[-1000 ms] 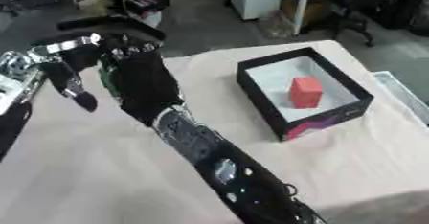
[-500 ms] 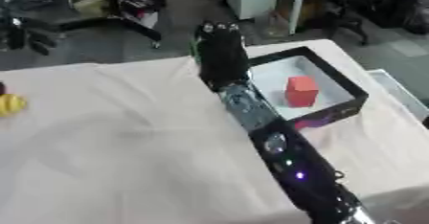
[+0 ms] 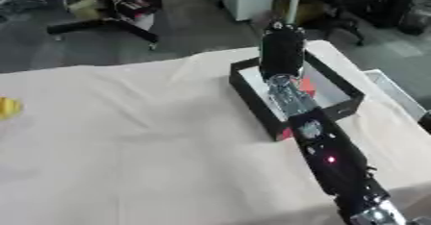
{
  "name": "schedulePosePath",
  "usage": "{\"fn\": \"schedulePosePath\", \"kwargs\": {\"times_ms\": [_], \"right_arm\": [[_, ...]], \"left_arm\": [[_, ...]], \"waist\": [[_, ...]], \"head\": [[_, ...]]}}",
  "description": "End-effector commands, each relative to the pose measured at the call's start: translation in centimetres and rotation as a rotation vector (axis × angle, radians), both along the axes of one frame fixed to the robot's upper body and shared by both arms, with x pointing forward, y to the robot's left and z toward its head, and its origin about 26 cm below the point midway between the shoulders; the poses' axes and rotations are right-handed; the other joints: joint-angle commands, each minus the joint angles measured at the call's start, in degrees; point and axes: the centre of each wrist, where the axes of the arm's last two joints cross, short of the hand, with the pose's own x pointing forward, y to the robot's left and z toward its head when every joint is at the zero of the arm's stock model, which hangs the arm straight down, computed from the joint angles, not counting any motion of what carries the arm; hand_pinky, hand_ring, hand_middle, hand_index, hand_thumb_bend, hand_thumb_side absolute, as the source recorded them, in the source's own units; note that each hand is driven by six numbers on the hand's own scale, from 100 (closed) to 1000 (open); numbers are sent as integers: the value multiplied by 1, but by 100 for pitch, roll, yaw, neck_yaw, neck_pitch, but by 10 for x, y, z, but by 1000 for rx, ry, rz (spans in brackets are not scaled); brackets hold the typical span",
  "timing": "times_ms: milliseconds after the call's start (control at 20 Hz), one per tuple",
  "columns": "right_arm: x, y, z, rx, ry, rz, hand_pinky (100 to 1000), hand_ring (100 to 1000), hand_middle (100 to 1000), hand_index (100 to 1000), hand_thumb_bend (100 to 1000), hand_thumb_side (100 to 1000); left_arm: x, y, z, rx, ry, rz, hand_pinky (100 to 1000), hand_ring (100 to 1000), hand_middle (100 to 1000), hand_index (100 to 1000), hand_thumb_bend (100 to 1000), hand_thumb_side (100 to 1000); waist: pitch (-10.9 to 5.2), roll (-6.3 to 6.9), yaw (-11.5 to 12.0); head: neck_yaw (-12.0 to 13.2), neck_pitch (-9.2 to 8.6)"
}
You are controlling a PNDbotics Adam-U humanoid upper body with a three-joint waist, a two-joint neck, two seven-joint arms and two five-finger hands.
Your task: Pick up the objects with one hand, pass them to the other hand, and then place them into the box on the other side of the table.
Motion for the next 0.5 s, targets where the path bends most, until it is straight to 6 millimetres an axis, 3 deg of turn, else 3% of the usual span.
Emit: {"fn": "schedulePosePath", "kwargs": {"times_ms": [50, 100, 250, 500], "right_arm": [[10, -37, -9, 176, 158, -139, 883, 827, 834, 1000, 387, 620], [12, -44, -13, 238, 232, -162, 1000, 907, 918, 1000, 418, 631], [15, -60, -10, 379, 345, -195, 1000, 1000, 1000, 1000, 484, 618], [15, -71, 13, 492, 355, -172, 1000, 1000, 1000, 1000, 506, 605]], "left_arm": [[-14, 14, 21, 4, -81, 91, 784, 814, 870, 901, 1000, 583], [-17, 16, 19, -7, -83, 109, 783, 813, 869, 900, 1000, 583], [-25, 22, 12, -31, -73, 153, 780, 810, 863, 898, 1000, 579], [-30, 28, -2, -44, -31, 192, 776, 806, 851, 894, 1000, 569]], "waist": [[-59, 18, 30], [-60, 20, 42], [-53, 15, 63], [-43, -14, 56]], "head": [[-33, -77], [-32, -77], [-26, -99], [24, -120]]}}
